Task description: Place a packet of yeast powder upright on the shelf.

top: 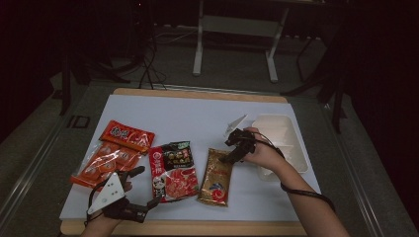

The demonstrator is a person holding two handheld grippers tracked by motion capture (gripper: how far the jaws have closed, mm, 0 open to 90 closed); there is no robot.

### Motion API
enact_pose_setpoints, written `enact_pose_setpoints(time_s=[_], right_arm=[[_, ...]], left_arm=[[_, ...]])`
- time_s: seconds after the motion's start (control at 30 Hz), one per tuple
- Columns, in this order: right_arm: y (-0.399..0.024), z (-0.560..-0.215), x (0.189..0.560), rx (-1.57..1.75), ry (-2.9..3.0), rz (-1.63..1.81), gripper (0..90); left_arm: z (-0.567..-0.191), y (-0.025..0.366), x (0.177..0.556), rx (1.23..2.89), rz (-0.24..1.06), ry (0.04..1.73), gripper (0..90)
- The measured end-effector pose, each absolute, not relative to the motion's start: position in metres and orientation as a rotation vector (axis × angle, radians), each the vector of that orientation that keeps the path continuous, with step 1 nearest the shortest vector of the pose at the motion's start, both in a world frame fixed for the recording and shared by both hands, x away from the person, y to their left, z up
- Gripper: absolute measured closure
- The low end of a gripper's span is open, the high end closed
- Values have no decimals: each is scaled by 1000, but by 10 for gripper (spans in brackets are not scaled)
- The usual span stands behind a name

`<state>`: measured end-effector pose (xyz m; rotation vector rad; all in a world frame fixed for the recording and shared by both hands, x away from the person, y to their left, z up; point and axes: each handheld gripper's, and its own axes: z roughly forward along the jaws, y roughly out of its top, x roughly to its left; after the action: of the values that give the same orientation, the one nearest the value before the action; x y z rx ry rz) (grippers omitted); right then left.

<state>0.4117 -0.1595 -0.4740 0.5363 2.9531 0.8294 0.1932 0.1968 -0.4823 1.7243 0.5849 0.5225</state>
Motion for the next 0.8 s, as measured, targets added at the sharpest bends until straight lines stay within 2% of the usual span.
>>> enact_pose_setpoints(time_s=[0.8], right_arm=[[-146, -498, 430, 536, 3068, 565, 252]], left_arm=[[-485, 195, 194, 1742, 502, 585, 26]])
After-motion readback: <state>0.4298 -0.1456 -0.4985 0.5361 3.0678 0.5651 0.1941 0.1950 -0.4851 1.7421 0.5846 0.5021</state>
